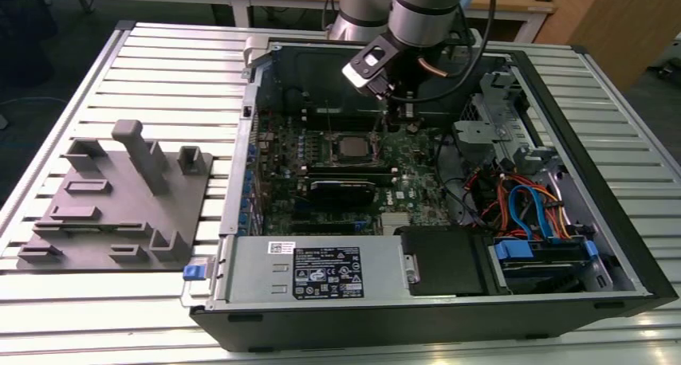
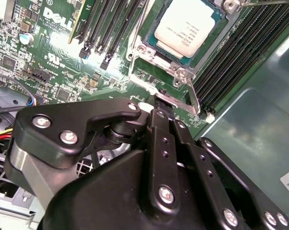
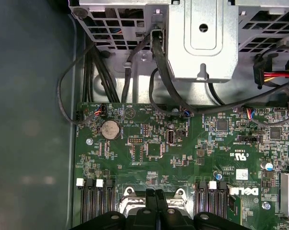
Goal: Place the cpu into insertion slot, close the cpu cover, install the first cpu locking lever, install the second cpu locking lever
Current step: 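Close the cpu cover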
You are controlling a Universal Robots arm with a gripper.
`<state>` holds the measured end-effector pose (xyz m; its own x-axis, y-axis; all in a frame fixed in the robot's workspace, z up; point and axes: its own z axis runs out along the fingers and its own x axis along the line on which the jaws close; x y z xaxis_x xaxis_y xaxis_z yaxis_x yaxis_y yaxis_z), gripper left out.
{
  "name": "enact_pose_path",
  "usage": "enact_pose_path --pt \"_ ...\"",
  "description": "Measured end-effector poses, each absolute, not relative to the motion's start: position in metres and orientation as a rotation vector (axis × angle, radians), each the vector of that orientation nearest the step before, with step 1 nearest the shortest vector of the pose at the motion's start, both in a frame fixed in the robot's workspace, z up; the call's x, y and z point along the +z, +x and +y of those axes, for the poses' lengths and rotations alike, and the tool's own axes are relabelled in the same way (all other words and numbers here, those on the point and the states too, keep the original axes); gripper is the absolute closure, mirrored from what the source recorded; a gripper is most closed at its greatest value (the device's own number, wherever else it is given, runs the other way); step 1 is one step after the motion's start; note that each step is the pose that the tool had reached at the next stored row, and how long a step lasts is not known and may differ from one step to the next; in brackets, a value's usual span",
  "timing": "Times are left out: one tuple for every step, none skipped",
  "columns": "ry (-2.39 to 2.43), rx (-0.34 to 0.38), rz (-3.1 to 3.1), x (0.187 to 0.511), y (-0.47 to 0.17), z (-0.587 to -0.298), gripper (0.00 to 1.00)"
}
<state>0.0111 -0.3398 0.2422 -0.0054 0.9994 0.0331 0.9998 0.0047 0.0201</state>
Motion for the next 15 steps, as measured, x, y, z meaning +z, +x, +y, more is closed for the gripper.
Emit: enact_pose_path --pt "-2.209 -0.059 -2.22 0.2422 0.0108 -0.3399 0.89" --pt "-2.209 -0.059 -2.22 0.2421 0.0106 -0.3398 0.89" --pt "-2.209 -0.059 -2.22 0.2421 0.0104 -0.3398 0.89" --pt "-2.209 -0.059 -2.22 0.2421 0.0101 -0.3398 0.89" --pt "-2.209 -0.059 -2.22 0.2421 0.0099 -0.3398 0.89" --pt "-2.209 -0.059 -2.22 0.242 0.0099 -0.3398 0.89" --pt "-2.209 -0.059 -2.22 0.242 0.0097 -0.3398 0.89" --pt "-2.209 -0.059 -2.22 0.242 0.0095 -0.3399 0.89" --pt "-2.209 -0.059 -2.22 0.242 0.0093 -0.3399 0.89" --pt "-2.209 -0.059 -2.22 0.2419 0.0092 -0.3398 0.89" --pt "-2.209 -0.059 -2.22 0.2419 0.0091 -0.3399 0.89" --pt "-2.209 -0.059 -2.22 0.2419 0.009 -0.3398 0.89" --pt "-2.209 -0.059 -2.22 0.2419 0.0089 -0.3399 0.89" --pt "-2.209 -0.059 -2.22 0.2419 0.0088 -0.3399 0.89" --pt "-2.209 -0.059 -2.22 0.2419 0.0085 -0.3399 0.89"
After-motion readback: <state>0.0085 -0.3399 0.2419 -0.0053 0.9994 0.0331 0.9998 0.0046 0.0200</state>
